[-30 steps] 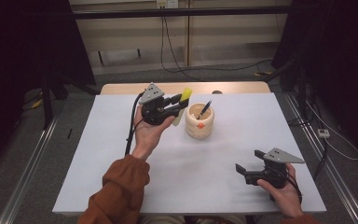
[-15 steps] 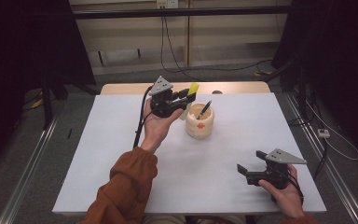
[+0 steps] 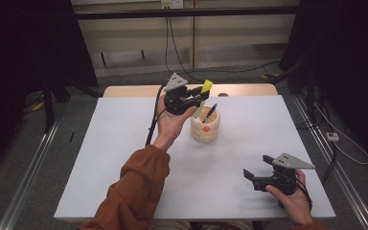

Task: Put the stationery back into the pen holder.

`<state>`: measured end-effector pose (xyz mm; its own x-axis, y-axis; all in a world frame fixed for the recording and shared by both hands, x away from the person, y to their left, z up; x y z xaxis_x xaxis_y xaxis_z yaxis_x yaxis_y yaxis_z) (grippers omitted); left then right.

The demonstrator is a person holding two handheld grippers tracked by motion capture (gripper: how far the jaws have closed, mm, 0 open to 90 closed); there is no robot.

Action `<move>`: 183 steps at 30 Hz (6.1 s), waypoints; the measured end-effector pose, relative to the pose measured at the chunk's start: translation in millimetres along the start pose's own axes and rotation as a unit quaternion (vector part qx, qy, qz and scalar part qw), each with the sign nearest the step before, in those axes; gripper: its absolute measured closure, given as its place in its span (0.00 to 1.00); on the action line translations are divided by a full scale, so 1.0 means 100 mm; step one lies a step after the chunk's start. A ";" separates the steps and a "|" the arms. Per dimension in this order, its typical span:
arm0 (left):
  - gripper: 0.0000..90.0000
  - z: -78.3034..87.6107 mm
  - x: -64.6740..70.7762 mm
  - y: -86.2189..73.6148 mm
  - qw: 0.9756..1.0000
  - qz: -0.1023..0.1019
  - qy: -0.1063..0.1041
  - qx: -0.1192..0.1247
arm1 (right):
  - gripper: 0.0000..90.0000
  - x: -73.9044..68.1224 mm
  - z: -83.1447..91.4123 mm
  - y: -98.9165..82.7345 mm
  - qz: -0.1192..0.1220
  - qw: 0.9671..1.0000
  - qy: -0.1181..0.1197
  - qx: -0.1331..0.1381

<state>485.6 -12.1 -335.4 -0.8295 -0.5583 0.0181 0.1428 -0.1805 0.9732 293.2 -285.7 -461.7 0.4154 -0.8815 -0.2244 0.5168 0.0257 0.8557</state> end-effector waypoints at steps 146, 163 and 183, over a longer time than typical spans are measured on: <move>0.06 0.64 0.08 -0.41 0.989 -0.049 0.037 -0.138 | 0.05 -0.10 -0.11 0.04 0.021 1.000 0.011 -0.010; 0.06 0.97 0.05 -0.57 0.989 -0.043 0.050 -0.132 | 0.05 -0.09 -0.07 0.01 0.018 1.000 0.004 -0.010; 0.07 1.58 -0.10 -0.82 0.987 -0.028 0.091 -0.130 | 0.05 -0.09 -0.09 0.02 0.016 1.000 0.005 -0.012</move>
<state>396.8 135.7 -379.2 -0.7322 -0.6738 -0.0994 0.2520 -0.4037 0.8795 296.8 -273.2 -462.1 0.4394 -0.8752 -0.2021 0.5206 0.0648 0.8513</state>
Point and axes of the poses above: each handheld gripper's, and its own axes: z roughly backward along the jaws, y roughly out of its top, x roughly to its right, the point moved 2 cm from there along -z, roughly forward along the jaws, and after that the axes turned 7 degrees about -z, right-handed, at the moved point
